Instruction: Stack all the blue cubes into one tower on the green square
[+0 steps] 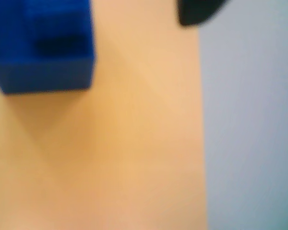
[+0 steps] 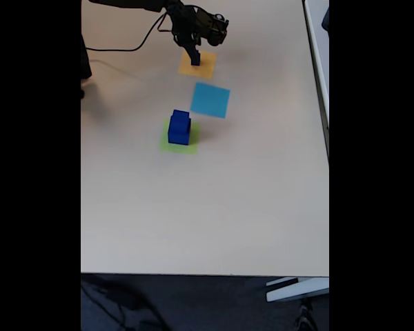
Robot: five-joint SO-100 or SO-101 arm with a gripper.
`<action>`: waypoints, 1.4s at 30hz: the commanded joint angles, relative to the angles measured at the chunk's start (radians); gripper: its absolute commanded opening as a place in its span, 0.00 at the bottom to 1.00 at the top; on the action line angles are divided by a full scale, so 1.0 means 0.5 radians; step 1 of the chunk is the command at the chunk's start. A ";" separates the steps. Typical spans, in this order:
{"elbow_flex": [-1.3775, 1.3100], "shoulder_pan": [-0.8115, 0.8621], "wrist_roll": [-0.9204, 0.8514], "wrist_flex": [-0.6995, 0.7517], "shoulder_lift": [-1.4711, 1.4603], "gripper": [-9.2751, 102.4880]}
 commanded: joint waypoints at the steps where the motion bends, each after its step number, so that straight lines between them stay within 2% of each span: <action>1: -0.018 0.021 -0.034 -0.003 0.169 0.26; 22: -0.046 0.071 -0.107 0.107 0.224 0.25; 42: -0.052 0.071 -0.138 0.120 0.224 0.19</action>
